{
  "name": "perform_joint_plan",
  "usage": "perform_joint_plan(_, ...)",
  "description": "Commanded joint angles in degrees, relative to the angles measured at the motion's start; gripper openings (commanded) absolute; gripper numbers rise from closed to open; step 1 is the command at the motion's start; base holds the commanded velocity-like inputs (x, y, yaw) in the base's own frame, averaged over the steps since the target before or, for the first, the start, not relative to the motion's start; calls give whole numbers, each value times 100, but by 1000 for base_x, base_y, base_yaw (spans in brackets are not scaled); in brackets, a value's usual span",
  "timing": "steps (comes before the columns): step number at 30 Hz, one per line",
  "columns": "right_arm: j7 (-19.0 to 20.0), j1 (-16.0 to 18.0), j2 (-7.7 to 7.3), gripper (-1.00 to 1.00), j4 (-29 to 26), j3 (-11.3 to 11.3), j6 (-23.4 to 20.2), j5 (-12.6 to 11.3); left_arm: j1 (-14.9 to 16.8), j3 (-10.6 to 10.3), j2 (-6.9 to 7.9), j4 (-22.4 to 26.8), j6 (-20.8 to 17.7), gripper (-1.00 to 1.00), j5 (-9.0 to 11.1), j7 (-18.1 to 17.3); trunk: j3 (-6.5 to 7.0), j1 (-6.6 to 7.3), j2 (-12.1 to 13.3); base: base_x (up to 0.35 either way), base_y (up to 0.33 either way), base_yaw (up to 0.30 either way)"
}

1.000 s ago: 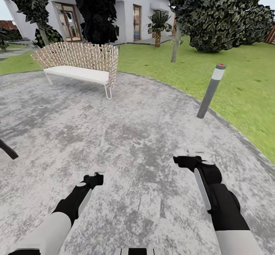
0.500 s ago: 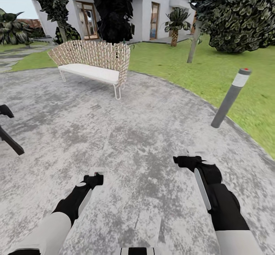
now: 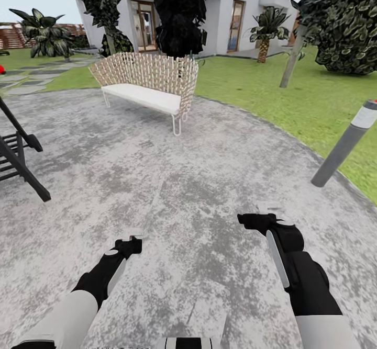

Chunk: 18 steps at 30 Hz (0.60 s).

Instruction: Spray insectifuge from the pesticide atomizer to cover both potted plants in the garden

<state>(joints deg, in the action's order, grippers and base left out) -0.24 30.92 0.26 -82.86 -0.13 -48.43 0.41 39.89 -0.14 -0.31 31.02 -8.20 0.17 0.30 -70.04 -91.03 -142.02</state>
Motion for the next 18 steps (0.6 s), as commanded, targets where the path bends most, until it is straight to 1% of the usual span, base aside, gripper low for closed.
perform_joint_plan(1, -2, 2, 1, 100, -7, -1, -27, 3, 2, 1, 1, 9, -33, -100, 3, 3, -8, 1, -2, 2, -2, 234)
perform_joint_plan(18, -2, 2, 1, 100, -8, -1, -29, 3, 2, 6, 0, 9, -32, -100, 9, -3, -67, 1, -2, 0, 0, 234)
